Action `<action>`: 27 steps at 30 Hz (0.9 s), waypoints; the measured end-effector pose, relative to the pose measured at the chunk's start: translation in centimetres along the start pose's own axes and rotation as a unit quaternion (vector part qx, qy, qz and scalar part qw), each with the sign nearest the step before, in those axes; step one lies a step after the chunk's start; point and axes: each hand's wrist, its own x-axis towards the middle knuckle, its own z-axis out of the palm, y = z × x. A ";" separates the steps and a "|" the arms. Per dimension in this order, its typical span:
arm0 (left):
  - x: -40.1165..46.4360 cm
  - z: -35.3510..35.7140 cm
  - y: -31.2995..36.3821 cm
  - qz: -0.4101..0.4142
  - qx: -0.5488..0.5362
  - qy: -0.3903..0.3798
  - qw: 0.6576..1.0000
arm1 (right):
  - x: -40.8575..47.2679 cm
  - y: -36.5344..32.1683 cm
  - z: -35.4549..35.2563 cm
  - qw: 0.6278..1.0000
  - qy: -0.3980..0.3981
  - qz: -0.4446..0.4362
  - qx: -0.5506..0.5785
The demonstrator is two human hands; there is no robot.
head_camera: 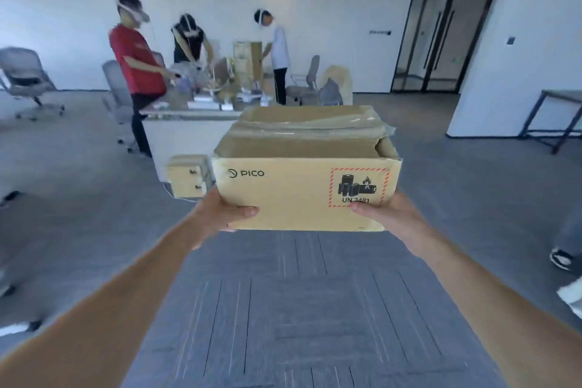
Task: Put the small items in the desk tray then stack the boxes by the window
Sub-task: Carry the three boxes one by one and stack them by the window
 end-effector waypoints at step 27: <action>-68.4 -37.4 23.5 0.140 0.115 0.444 0.877 | -32.6 -51.2 30.3 0.905 -0.263 -0.310 0.125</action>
